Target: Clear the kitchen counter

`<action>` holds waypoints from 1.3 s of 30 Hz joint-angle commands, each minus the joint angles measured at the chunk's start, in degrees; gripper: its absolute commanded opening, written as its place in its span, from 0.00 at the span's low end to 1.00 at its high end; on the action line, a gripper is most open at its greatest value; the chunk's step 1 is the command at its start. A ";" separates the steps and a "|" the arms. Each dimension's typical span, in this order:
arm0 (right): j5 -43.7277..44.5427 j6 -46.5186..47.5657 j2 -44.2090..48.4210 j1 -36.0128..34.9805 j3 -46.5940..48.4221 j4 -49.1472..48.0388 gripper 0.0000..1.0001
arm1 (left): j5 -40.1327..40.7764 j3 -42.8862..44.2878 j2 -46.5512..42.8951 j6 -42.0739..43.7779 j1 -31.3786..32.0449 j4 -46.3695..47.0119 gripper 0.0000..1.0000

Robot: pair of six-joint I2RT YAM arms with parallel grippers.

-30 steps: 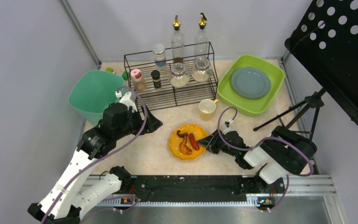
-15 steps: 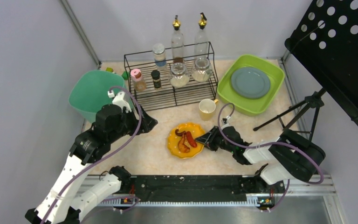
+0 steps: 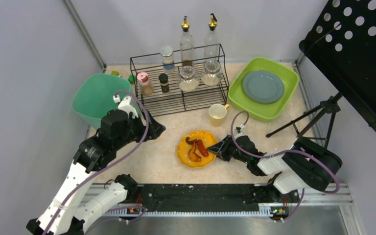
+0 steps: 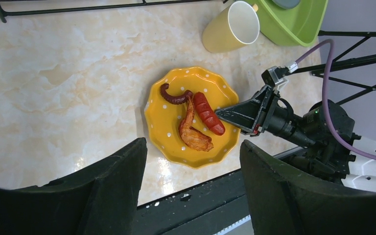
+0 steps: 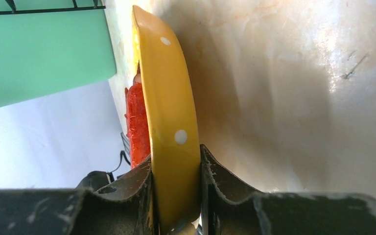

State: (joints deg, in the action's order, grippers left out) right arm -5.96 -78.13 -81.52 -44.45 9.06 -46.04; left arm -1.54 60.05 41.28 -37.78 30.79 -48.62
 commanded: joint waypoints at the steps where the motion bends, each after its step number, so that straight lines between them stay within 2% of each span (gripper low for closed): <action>1: -2.85 -4.69 0.33 -0.23 0.51 -15.08 0.00 | 2.72 -0.55 -1.28 0.38 -0.12 1.08 0.74; 5: -3.65 -5.80 0.58 -0.25 1.59 -17.16 0.00 | 3.35 -0.26 -1.89 0.34 -0.12 0.50 0.74; 13: -4.15 -4.16 5.43 -0.56 6.39 -11.11 0.00 | 4.79 1.83 -2.49 0.84 -0.17 -1.25 0.75; 24: -4.71 -4.70 7.42 -0.90 12.26 -8.55 0.00 | 6.22 4.25 -3.11 1.39 -0.06 -3.09 0.75; 30: -5.40 -2.84 6.40 -1.19 20.28 -2.84 0.00 | 9.23 10.34 -1.62 2.43 -0.15 -6.92 0.75; 39: -8.25 -2.87 0.04 -1.62 35.21 2.26 0.00 | 17.87 23.40 3.86 6.35 -0.19 -12.68 0.75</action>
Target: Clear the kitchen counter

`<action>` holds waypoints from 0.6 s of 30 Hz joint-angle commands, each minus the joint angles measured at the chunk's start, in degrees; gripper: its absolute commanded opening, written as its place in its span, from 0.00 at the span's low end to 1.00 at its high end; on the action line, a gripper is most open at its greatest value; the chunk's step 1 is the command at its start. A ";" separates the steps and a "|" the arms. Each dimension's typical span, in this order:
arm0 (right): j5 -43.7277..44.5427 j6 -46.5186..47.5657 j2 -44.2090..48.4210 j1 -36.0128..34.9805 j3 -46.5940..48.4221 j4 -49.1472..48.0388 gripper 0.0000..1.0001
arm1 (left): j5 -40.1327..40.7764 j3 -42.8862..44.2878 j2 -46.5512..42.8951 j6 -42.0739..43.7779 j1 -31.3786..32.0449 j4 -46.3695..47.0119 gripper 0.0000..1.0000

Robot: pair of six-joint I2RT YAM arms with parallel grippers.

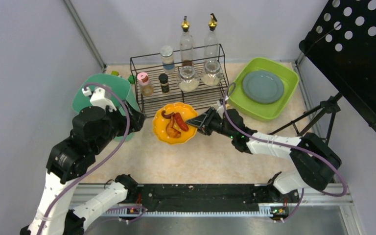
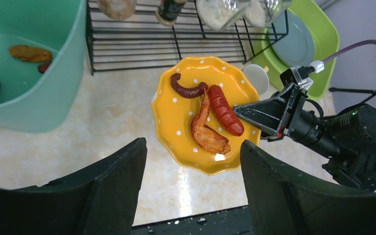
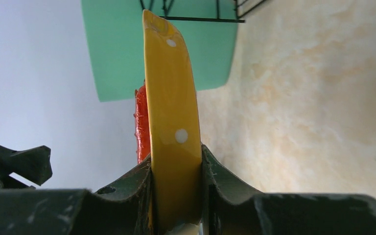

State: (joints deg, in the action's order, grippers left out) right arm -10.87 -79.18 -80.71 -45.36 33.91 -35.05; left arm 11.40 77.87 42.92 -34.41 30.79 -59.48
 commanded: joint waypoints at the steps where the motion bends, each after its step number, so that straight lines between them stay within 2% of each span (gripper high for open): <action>1: -3.71 -1.48 -1.62 -0.69 13.52 -7.36 0.00 | 5.52 7.15 2.80 3.44 -0.10 -1.98 0.75; 6: -5.59 -0.98 -6.47 -0.69 24.81 -1.57 0.00 | 7.77 12.94 5.76 4.98 -0.12 -3.59 0.75; 18: -8.37 -1.86 -18.85 -0.89 48.32 6.54 0.00 | 10.94 16.88 5.86 6.59 -0.20 -4.27 0.76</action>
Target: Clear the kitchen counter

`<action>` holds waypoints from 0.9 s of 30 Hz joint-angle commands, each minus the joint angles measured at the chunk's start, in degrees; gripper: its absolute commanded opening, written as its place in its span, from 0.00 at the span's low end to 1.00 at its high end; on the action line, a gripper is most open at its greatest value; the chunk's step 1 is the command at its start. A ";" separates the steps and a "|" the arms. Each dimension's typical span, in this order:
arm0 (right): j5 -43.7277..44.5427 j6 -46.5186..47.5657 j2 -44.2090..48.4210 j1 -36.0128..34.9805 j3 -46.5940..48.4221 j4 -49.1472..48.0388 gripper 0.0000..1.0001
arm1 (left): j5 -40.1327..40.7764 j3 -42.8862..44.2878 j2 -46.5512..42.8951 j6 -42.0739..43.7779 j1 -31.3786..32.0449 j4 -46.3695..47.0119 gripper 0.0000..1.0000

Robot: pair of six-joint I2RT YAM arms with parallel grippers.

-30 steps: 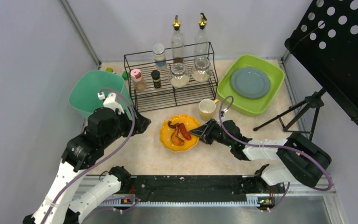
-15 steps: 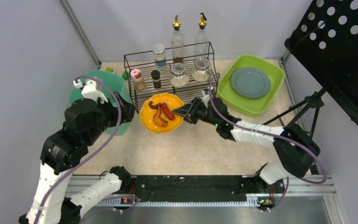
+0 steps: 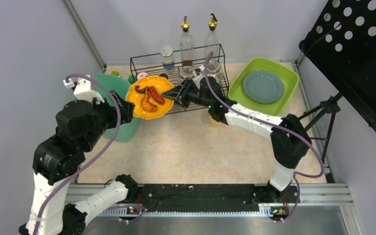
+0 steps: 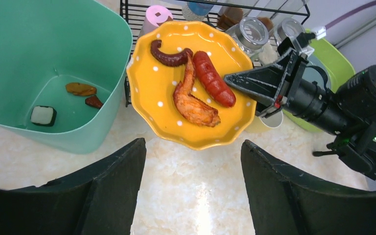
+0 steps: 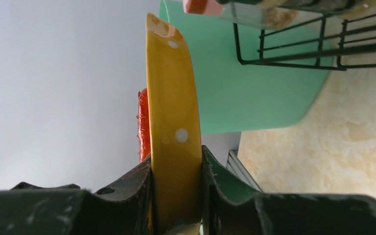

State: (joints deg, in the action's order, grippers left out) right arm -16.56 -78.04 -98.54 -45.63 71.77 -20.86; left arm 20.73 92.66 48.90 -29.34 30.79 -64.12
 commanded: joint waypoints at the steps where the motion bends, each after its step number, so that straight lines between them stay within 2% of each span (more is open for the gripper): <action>1: -2.83 -3.12 -2.11 -0.68 12.42 -7.13 0.00 | 1.67 2.08 -0.17 1.61 -0.13 0.28 0.76; 20: -2.54 -0.30 -30.19 -4.46 60.00 9.76 0.00 | 1.63 1.00 -2.36 1.75 -0.16 -0.09 0.77; 27: 0.19 3.05 -35.13 -4.85 66.78 9.98 0.00 | 2.18 1.14 -3.15 1.61 -0.14 -1.11 0.77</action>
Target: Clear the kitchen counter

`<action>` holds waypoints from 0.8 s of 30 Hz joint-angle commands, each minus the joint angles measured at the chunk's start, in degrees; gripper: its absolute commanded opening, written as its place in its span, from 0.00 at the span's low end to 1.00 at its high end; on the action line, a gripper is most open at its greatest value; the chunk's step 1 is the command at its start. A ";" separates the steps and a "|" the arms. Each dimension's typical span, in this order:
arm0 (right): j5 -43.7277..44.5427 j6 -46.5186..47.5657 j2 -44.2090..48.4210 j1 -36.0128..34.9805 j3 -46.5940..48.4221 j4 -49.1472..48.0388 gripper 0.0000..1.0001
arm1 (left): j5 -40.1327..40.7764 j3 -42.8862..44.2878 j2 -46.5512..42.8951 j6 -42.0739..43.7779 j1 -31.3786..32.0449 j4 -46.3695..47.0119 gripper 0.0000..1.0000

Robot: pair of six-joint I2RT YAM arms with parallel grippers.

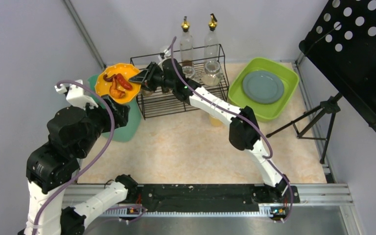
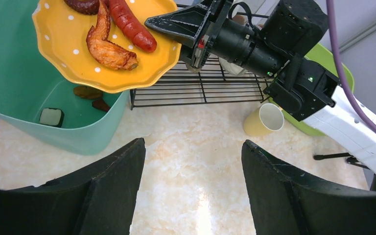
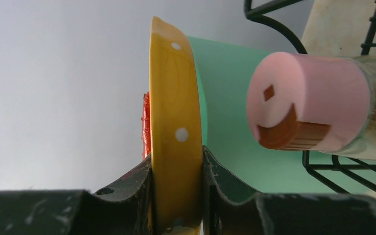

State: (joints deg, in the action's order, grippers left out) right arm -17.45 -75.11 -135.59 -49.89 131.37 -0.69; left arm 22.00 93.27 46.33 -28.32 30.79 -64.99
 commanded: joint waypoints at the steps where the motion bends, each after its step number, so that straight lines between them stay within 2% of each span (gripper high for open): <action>1: 1.63 0.79 1.64 -0.76 7.48 -10.47 0.00 | 0.88 0.45 -0.71 0.56 -0.13 -0.30 0.77; 7: 4.89 4.33 -0.67 -2.15 12.21 -10.43 0.00 | 0.83 0.16 -1.02 0.54 -0.17 -0.38 0.77; 24: 14.85 15.08 -2.77 -5.69 14.50 -16.76 0.00 | 1.23 -0.11 -2.56 0.72 -0.20 -1.06 0.77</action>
State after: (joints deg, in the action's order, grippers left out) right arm -5.45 -62.41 -139.61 -54.30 138.91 -1.67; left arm 22.22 93.21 44.49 -28.32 30.79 -66.70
